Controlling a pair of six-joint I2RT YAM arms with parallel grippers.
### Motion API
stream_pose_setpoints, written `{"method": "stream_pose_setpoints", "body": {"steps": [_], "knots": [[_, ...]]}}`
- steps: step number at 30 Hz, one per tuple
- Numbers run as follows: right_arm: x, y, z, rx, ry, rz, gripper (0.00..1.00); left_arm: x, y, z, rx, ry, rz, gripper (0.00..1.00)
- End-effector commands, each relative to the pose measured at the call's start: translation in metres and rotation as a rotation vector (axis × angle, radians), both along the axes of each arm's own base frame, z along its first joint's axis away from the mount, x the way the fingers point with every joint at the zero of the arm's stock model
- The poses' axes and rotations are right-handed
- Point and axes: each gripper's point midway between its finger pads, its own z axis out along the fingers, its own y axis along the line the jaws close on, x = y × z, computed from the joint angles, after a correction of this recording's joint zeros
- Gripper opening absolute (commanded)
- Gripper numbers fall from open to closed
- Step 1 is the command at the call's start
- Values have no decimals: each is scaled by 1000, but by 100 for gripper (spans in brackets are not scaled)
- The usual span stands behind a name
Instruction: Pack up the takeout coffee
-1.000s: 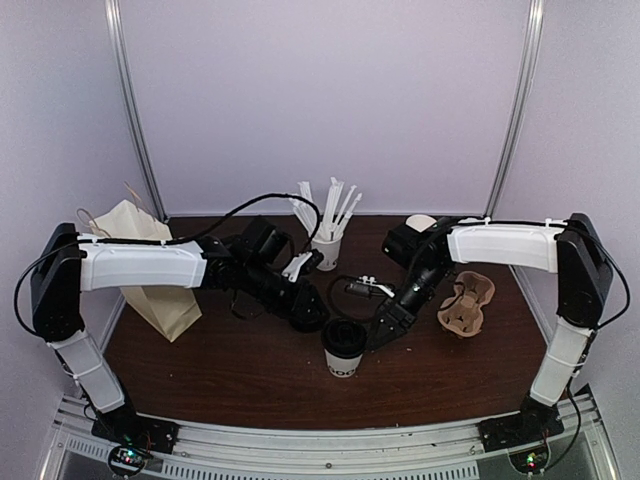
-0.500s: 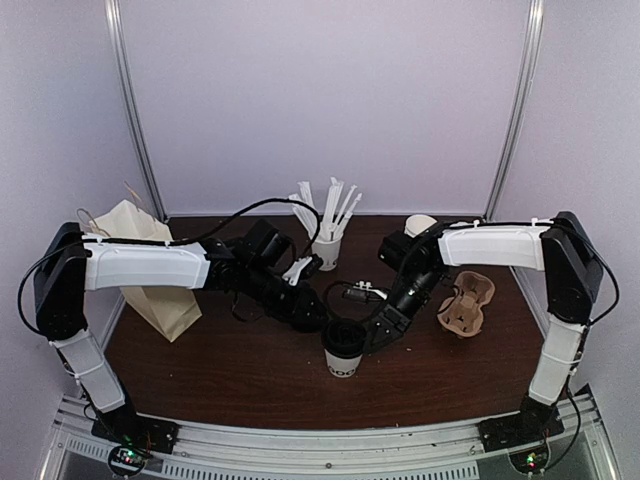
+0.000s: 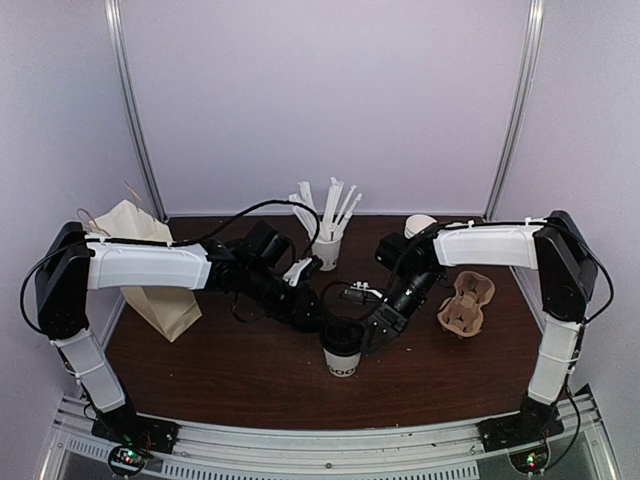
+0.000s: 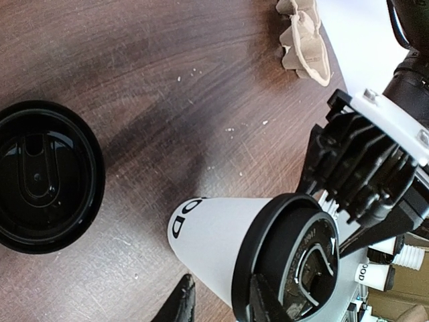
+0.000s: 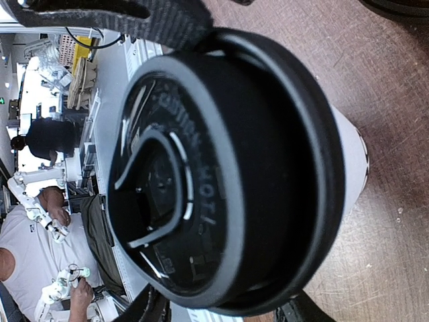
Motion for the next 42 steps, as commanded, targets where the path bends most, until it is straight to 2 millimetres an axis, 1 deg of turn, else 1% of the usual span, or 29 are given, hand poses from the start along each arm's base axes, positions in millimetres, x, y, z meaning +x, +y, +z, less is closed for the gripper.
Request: {"method": "stream_pose_setpoints", "body": {"steps": [1,7,14,19,24,27,32,36,39,42], "knots": [[1,4,13,40,-14,8,52,-3,3,-13,12,26,-1,29],[3,3,7,17,-13,-4,52,-4,1,-3,-12,9,-10,29],[5,4,7,19,17,-21,58,-6,4,-10,4,22,-5,29],[9,1,1,0,14,-42,59,-7,6,-14,14,34,1,29],[17,-7,-21,-94,-23,-80,60,-9,7,-17,19,41,3,27],[20,-17,-41,-177,-42,-97,59,-13,7,-21,29,49,-6,26],[22,-29,-72,-294,-25,-114,59,-17,15,-36,81,71,7,25],[22,-34,-89,-348,-4,-115,58,-18,30,-58,167,81,37,23],[23,-35,-96,-370,7,-118,57,-20,40,-80,213,97,48,21],[22,-35,-97,-368,17,-118,57,-23,44,-91,229,112,47,20]]}}
